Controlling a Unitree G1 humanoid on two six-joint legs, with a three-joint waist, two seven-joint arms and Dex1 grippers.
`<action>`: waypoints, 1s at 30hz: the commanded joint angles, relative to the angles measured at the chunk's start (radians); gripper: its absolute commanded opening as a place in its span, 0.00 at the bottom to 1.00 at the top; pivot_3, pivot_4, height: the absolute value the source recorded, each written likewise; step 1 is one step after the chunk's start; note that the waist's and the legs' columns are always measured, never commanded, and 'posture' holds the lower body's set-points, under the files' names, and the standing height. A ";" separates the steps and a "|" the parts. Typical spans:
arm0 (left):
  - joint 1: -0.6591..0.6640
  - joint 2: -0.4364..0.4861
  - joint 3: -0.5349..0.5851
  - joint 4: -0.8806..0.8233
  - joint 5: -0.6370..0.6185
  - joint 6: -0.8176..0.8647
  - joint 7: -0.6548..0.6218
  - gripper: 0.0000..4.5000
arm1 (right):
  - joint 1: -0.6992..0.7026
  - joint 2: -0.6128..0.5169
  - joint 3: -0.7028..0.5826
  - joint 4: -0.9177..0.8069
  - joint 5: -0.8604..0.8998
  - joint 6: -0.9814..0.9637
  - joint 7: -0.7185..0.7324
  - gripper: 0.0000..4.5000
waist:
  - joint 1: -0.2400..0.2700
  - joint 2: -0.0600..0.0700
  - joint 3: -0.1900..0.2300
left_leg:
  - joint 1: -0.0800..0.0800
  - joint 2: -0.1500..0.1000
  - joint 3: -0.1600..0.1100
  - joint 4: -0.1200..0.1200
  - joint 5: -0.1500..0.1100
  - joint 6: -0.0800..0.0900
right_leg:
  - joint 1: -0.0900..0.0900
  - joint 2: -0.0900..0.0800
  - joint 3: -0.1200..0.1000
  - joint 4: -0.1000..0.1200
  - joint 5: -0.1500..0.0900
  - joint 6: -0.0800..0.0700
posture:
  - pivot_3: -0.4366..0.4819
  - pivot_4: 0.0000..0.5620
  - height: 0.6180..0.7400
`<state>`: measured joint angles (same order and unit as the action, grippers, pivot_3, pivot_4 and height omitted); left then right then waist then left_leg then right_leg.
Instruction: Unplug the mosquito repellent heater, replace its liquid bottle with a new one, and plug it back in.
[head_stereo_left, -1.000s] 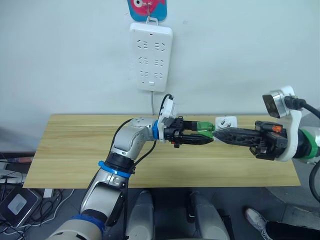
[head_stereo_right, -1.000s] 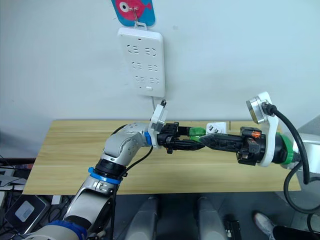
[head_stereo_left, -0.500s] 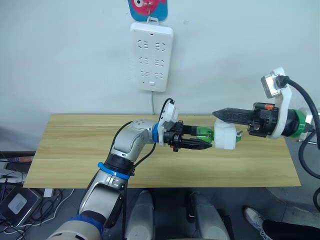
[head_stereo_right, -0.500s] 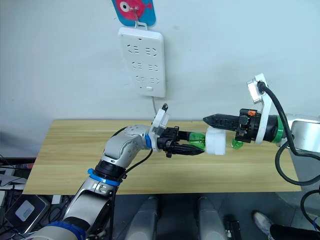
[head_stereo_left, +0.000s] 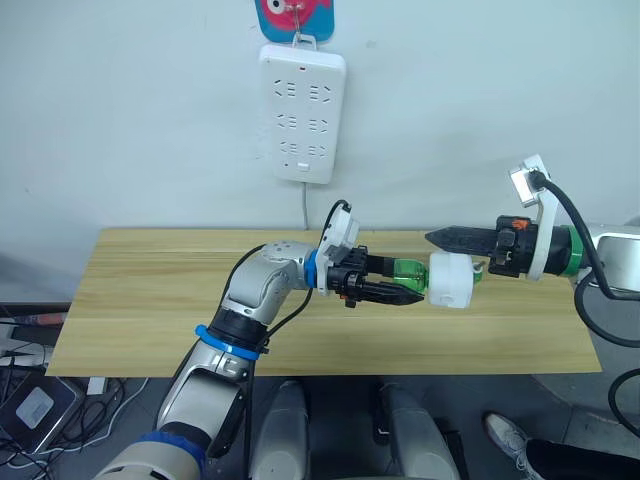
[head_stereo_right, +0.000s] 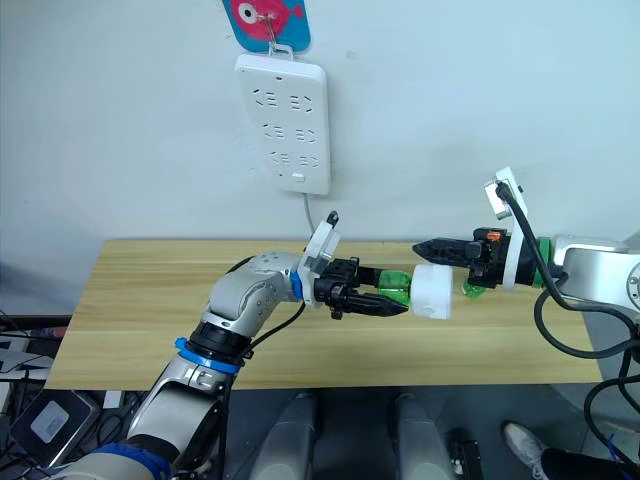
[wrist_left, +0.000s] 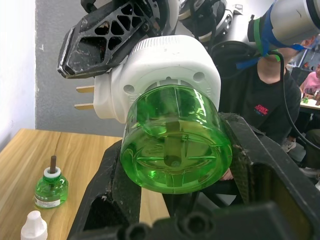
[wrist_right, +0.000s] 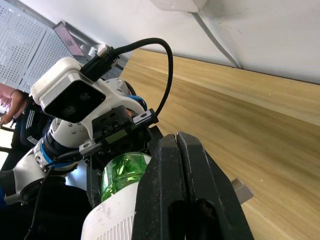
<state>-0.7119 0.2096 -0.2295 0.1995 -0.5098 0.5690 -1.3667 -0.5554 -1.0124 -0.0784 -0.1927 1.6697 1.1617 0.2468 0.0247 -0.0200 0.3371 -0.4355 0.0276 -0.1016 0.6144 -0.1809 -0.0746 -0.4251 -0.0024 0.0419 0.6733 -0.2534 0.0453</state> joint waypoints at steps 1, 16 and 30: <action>-0.004 -0.008 0.033 -0.066 -0.062 0.005 -0.016 0.50 | 0.045 -0.002 -0.001 -0.027 -0.043 0.042 0.039 0.01 | 0.000 0.000 0.000 | 0.000 0.000 0.000 0.000 0.000 0.000 | 0.000 0.000 0.000 0.000 0.000 0.000 | 0.65 0.55 1.00; 0.016 -0.033 0.035 -0.010 0.067 -0.268 0.029 0.50 | -0.135 0.008 -0.098 0.076 0.258 -0.004 -0.087 0.01 | -0.001 0.000 0.000 | 0.000 0.000 0.000 0.000 0.000 0.000 | 0.000 0.000 0.000 0.000 0.000 0.000 | 0.64 0.55 1.00; -0.039 -0.109 0.097 0.234 0.201 -1.015 0.076 0.50 | 0.169 -0.146 -0.263 0.121 0.303 0.117 -0.012 0.87 | 0.021 0.000 0.000 | -0.001 -0.001 0.003 0.000 0.000 0.001 | 0.000 -0.001 0.002 -0.001 0.003 -0.004 | 0.63 0.52 1.00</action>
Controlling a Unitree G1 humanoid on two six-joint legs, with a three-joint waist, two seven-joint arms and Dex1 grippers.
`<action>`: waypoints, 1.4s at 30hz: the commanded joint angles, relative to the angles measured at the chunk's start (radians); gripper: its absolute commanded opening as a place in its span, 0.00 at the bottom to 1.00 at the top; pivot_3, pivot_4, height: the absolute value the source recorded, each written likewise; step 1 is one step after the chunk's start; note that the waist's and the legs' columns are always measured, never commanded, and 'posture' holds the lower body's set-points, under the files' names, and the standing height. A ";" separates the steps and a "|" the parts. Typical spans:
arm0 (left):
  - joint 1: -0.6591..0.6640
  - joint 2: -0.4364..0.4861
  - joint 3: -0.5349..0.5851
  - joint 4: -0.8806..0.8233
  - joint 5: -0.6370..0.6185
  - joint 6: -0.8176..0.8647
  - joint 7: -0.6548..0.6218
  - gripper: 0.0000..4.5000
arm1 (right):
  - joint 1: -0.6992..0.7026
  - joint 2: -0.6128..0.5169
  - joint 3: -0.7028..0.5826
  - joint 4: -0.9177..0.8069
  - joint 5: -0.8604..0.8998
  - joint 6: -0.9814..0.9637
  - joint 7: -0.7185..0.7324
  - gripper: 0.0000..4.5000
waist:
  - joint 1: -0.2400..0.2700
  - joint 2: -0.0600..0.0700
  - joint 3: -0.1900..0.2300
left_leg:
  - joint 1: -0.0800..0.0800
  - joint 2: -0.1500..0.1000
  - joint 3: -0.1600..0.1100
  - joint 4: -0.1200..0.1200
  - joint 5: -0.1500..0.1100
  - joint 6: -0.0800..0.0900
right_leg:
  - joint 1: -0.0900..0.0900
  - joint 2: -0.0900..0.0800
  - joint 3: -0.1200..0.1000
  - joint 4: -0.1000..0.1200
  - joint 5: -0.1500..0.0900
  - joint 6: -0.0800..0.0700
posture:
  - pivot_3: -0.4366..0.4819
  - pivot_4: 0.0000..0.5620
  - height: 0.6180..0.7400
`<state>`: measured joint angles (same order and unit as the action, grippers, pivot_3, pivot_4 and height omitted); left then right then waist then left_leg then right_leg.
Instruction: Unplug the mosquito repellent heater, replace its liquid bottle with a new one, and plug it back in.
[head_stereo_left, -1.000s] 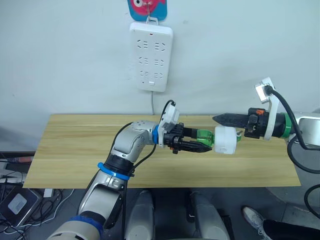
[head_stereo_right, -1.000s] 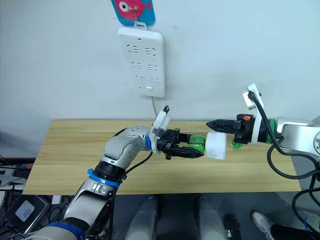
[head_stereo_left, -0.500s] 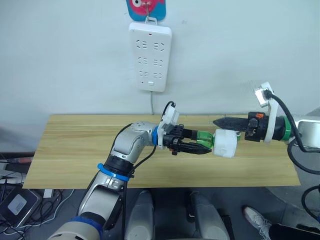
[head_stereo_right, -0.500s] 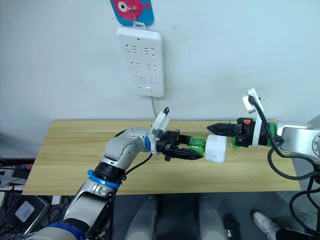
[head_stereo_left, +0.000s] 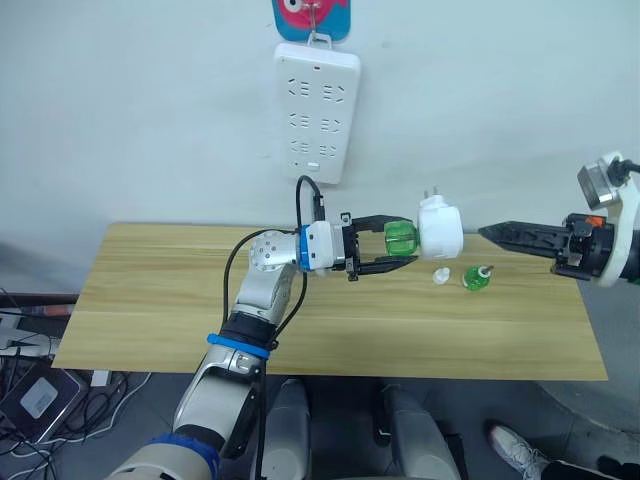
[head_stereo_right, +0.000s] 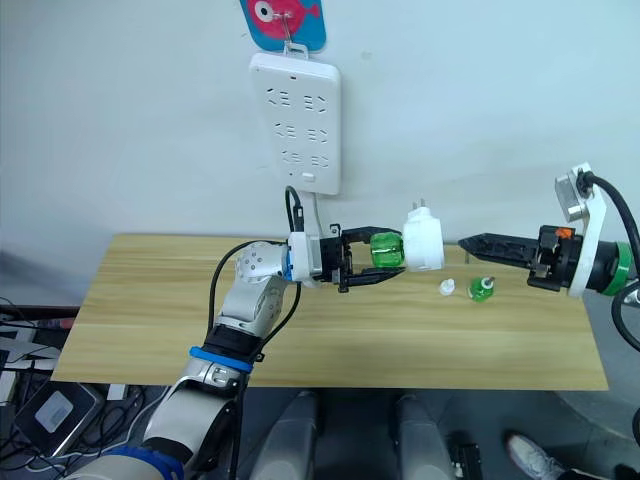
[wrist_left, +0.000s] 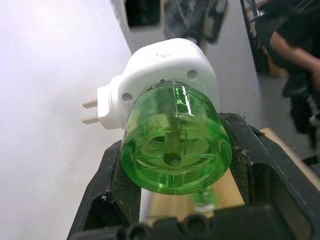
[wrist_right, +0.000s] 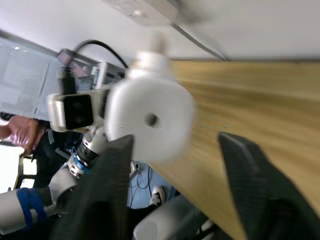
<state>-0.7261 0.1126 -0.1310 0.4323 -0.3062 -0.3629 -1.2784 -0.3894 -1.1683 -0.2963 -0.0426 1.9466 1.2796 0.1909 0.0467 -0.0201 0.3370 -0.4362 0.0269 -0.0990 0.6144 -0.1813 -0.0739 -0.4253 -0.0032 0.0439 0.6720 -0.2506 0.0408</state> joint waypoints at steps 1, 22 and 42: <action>-0.030 -0.015 -0.003 0.009 -0.007 -0.093 -0.017 0.50 | 0.006 0.020 -0.041 -0.041 0.026 -0.004 0.053 0.93 | -0.002 0.000 0.000 | 0.001 0.000 0.000 0.000 0.000 0.000 | 0.000 0.000 0.000 0.001 0.000 0.000 | 0.63 0.52 1.00; -0.013 -0.029 -0.062 -0.021 -0.031 -0.118 -0.073 0.50 | -0.018 0.115 0.052 -0.135 0.026 -0.055 0.036 0.99 | -0.020 0.000 0.000 | 0.001 0.000 -0.001 0.001 0.000 0.000 | 0.000 0.001 -0.001 0.002 -0.003 0.005 | 0.64 0.51 1.00; -0.010 0.105 -0.108 -0.099 0.234 -0.098 0.114 0.92 | 0.007 0.147 0.080 -0.222 0.026 -0.199 -0.259 0.67 | -0.022 0.000 0.000 | 0.001 0.001 -0.002 0.001 0.000 0.000 | 0.000 0.001 0.000 0.003 -0.003 0.005 | 0.64 0.55 1.00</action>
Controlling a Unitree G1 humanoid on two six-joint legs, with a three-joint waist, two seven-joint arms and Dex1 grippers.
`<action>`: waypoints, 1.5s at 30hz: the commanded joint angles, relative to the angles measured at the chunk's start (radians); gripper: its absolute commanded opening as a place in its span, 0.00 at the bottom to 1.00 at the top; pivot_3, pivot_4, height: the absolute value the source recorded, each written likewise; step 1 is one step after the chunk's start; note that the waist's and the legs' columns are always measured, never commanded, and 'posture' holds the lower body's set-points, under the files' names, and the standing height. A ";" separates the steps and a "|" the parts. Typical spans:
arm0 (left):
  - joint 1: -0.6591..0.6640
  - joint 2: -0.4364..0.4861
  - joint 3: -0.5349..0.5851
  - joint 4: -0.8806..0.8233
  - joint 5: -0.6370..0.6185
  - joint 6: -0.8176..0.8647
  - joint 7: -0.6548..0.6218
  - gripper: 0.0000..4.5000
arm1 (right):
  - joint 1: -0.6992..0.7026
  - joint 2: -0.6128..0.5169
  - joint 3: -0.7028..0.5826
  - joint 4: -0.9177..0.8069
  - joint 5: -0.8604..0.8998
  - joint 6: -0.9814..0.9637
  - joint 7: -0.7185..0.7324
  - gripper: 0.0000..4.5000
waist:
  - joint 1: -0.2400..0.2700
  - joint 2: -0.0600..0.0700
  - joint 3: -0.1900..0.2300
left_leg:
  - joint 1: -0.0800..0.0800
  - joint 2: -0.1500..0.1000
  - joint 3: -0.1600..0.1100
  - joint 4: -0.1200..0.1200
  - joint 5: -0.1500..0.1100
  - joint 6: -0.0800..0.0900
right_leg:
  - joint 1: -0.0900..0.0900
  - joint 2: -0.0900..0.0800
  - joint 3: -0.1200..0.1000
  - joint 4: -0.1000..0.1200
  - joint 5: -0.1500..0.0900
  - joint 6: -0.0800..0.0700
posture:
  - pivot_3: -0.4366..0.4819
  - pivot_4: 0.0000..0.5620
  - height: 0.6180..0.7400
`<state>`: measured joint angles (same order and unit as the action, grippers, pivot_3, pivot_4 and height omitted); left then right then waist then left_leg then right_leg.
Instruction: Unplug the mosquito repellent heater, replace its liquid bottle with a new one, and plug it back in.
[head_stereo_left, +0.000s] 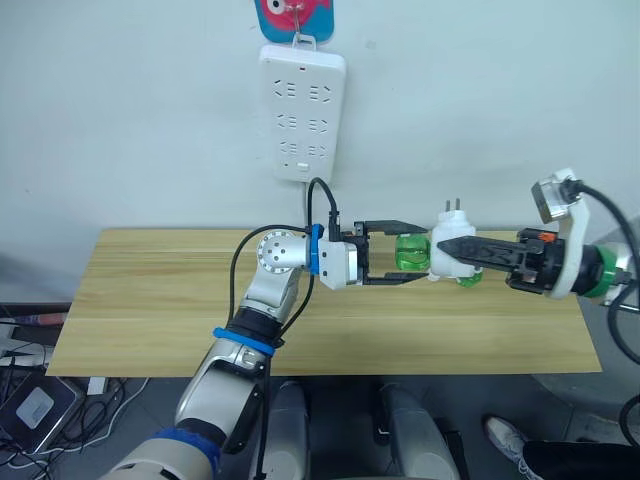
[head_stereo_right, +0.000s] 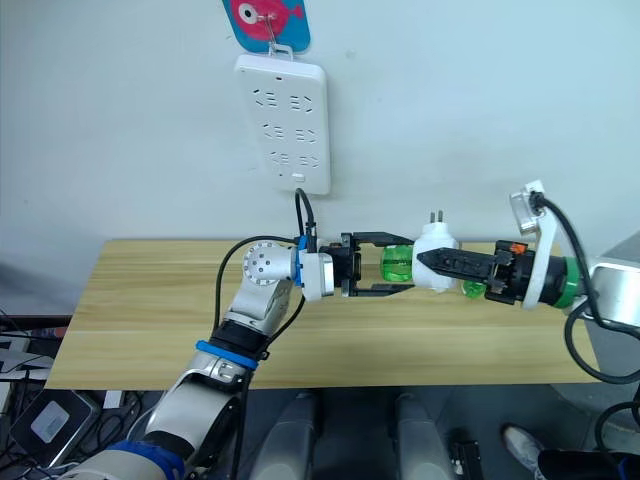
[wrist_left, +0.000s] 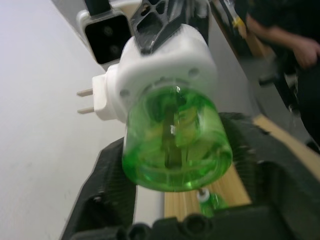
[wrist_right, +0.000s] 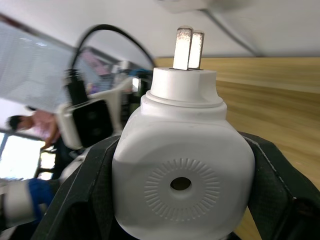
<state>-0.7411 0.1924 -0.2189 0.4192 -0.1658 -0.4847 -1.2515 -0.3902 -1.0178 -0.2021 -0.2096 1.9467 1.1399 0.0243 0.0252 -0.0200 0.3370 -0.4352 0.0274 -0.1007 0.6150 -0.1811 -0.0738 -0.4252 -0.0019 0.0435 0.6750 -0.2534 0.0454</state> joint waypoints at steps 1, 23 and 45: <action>0.010 0.035 -0.027 -0.104 0.126 0.032 0.119 0.97 | 0.012 0.002 -0.012 -0.068 0.026 -0.075 -0.126 0.67 | 0.000 0.000 0.000 | 0.000 0.000 0.000 0.000 0.000 0.000 | 0.000 0.000 0.000 0.000 0.000 0.000 | 0.63 0.55 1.00; 0.087 0.024 -0.212 -0.415 0.592 0.299 0.533 0.87 | 0.035 0.065 0.082 -0.289 0.026 -0.253 -0.442 0.67 | -0.002 0.000 0.000 | 0.000 0.000 -0.001 0.000 0.000 0.000 | 0.000 0.000 0.000 -0.001 0.000 0.000 | 0.62 0.55 1.00; 0.067 0.007 -0.200 -0.320 0.545 0.296 0.608 0.51 | -0.040 0.058 0.101 -0.382 -0.174 -0.278 -0.375 0.99 | -0.001 0.001 0.000 | 0.000 0.000 -0.001 0.000 0.000 0.000 | 0.000 -0.001 0.000 0.000 0.000 0.000 | 0.62 0.47 1.00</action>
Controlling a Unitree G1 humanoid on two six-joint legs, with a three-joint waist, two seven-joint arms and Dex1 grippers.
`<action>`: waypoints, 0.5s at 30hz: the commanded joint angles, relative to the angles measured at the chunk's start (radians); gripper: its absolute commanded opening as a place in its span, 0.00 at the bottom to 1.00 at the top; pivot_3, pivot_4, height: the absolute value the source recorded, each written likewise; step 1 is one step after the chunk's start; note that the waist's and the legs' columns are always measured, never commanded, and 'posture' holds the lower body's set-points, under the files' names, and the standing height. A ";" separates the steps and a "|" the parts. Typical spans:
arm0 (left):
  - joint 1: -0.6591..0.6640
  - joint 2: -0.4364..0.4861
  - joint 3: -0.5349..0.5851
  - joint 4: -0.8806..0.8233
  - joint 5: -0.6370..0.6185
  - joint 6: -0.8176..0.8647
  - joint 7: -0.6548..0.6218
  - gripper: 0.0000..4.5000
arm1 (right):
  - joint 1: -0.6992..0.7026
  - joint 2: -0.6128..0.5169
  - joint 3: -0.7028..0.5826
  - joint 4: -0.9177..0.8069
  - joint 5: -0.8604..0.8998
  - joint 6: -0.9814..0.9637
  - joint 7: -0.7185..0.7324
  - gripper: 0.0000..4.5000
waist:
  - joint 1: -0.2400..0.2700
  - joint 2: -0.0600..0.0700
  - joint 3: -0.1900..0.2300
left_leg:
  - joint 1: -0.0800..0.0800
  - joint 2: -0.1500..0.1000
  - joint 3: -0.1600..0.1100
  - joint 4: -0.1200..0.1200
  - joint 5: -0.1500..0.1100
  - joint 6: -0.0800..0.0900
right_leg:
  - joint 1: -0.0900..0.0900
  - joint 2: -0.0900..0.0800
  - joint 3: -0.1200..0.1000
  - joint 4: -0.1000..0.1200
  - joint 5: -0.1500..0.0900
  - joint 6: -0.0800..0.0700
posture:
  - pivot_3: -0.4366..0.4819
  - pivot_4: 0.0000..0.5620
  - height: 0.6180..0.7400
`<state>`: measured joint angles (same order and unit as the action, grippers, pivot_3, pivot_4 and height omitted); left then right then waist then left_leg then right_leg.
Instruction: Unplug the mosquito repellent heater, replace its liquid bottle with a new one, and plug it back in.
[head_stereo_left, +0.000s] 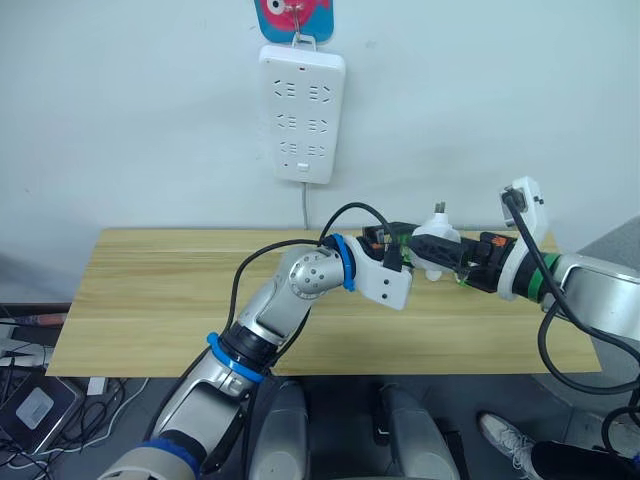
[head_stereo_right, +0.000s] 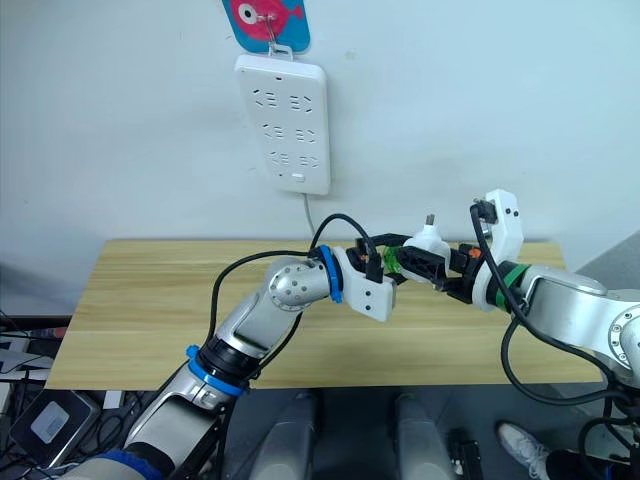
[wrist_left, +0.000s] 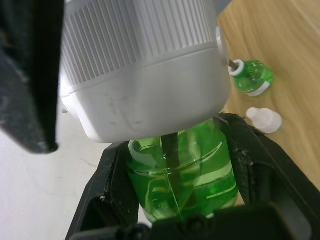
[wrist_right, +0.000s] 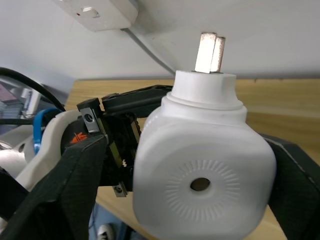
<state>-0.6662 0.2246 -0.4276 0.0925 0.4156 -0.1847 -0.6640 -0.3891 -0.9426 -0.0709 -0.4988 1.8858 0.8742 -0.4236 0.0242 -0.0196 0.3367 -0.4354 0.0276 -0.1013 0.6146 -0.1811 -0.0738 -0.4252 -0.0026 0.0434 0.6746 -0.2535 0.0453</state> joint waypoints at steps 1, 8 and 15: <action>-0.005 -0.034 0.018 0.011 -0.057 0.001 0.026 0.51 | -0.041 -0.009 -0.046 -0.106 -0.157 -0.032 0.072 0.99 | 0.000 0.000 0.000 | 0.000 0.000 0.000 0.000 0.000 0.000 | 0.000 0.000 0.000 0.000 0.000 0.000 | 0.62 0.47 1.00; 0.060 -0.169 0.145 0.000 -0.343 0.148 0.022 0.51 | 0.098 0.056 -0.128 -0.288 -0.454 -0.144 0.096 0.99 | 0.002 0.000 -0.005 | 0.000 0.000 -0.001 0.000 0.000 0.000 | 0.000 0.000 -0.002 0.000 0.000 0.000 | 0.60 0.41 1.00; 0.080 -0.223 0.223 -0.031 -0.547 0.273 -0.009 0.51 | 0.188 0.224 -0.002 -0.394 -0.706 -0.197 0.089 0.99 | -0.002 0.001 -0.023 | 0.001 0.000 -0.001 0.000 0.001 -0.002 | 0.000 0.000 -0.001 0.002 0.000 0.000 | 0.58 0.37 1.00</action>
<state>-0.5815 0.0125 -0.2141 0.1134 -0.0913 0.0822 -0.6676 -0.2045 -0.7249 -0.0748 -0.8487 1.2335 0.7036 -0.3418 0.0219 -0.0183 0.3138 -0.4337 0.0272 -0.1021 0.6150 -0.1790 -0.0775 -0.4247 -0.0026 0.0421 0.6766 -0.2535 0.0455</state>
